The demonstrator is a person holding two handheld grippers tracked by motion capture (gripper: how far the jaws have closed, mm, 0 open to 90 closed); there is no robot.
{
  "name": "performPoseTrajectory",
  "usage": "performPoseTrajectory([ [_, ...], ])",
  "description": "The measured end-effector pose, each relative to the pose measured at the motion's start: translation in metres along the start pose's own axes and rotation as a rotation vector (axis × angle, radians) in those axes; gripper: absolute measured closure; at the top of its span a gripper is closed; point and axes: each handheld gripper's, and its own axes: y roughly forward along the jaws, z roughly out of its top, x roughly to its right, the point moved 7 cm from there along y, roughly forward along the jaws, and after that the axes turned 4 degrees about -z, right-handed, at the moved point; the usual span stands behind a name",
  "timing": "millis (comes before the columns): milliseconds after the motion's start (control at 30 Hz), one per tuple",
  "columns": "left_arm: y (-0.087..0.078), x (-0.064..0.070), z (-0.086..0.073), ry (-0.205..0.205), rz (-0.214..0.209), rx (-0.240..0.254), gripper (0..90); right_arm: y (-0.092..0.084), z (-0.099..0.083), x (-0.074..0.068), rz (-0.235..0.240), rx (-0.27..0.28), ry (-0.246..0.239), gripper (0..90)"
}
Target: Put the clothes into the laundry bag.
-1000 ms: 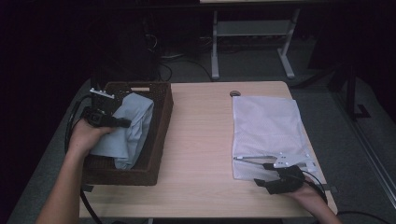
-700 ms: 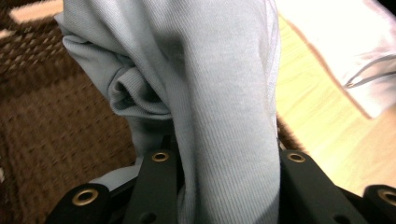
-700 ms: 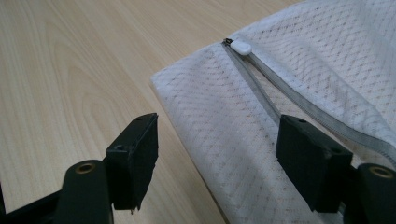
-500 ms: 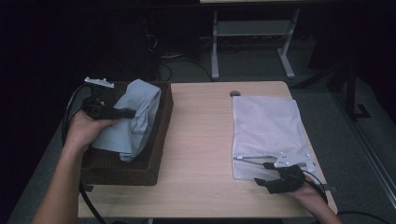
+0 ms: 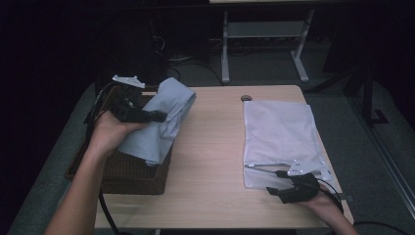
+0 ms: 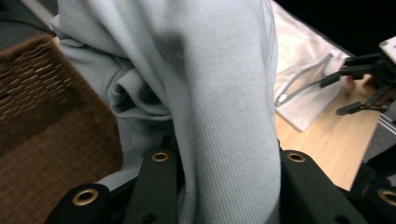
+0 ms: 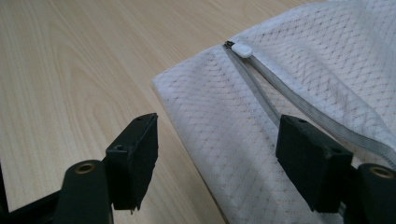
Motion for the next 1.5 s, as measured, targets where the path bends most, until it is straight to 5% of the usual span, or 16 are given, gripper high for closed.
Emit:
performPoseTrajectory([
  [267,0.022,0.029,0.022,0.056,-0.036,-0.014,69.6,-0.001,0.0,0.0,0.002,0.0,-0.003,29.0],
  [767,0.072,0.066,0.04,0.085,-0.146,-0.021,69.6,-0.003,0.0,0.0,0.001,0.007,-0.01,29.0],
  [900,0.089,0.07,0.033,0.071,-0.16,-0.032,69.6,-0.004,0.0,0.001,0.0,0.01,-0.011,29.0],
  [1200,0.122,0.064,0.002,0.035,-0.094,-0.091,69.6,-0.005,0.0,0.001,0.003,0.016,-0.014,29.0],
  [1500,0.163,0.067,-0.033,-0.017,-0.117,-0.138,69.5,-0.006,0.002,-0.001,0.02,0.025,-0.012,29.0],
])
